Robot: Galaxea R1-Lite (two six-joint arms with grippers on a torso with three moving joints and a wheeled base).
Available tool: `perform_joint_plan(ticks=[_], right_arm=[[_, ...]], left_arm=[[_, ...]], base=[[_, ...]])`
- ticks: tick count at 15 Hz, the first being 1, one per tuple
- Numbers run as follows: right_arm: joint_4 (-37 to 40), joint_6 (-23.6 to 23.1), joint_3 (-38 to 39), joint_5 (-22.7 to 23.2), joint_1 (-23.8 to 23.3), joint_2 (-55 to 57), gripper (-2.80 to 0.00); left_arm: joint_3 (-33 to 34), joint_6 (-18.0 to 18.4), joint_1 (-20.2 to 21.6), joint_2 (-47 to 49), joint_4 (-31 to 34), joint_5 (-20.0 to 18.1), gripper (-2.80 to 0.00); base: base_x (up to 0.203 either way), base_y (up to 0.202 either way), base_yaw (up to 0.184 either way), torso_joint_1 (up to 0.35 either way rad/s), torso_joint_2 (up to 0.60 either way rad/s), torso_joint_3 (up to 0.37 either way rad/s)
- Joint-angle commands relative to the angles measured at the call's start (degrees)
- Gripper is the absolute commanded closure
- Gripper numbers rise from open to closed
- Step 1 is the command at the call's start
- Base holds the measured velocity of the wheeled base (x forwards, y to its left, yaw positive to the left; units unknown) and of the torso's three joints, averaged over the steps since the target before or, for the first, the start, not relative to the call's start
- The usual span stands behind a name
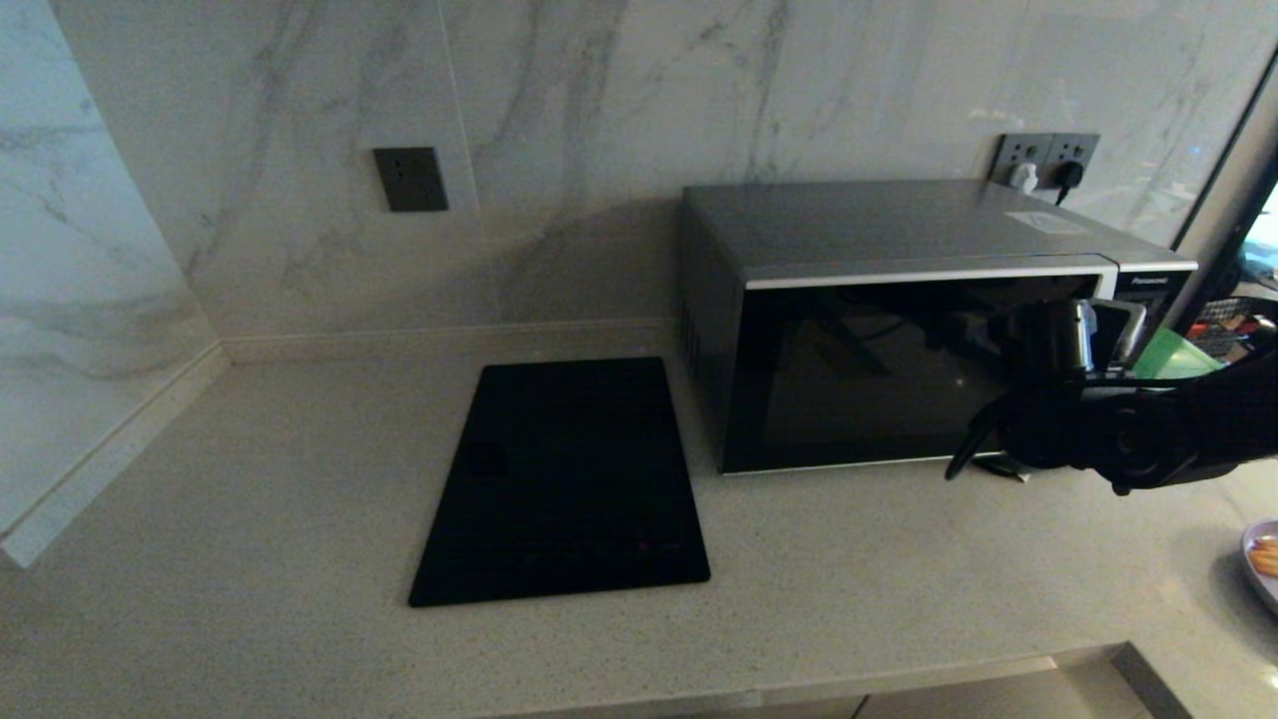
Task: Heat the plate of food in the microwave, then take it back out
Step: Open the microwave oven
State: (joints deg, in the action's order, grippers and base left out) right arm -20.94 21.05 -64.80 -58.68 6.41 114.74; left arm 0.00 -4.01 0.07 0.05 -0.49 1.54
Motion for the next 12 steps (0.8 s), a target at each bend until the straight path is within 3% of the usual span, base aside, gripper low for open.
perform_joint_plan(ticks=[1, 12], right_arm=[[-0.2, 0.1, -0.4, 0.5, 0.0, 0.1, -2.80], [-0.2, -1.3, -3.5, 2.5, -3.1, 1.8, -2.80]], left_arm=[[0.0, 0.0, 0.0, 0.0, 0.0, 0.0, 0.00], [0.0, 0.0, 0.0, 0.0, 0.0, 0.0, 0.00]], base=[[0.000, 0.000, 0.000, 0.000, 0.00, 0.000], [0.000, 0.000, 0.000, 0.000, 0.00, 0.000]])
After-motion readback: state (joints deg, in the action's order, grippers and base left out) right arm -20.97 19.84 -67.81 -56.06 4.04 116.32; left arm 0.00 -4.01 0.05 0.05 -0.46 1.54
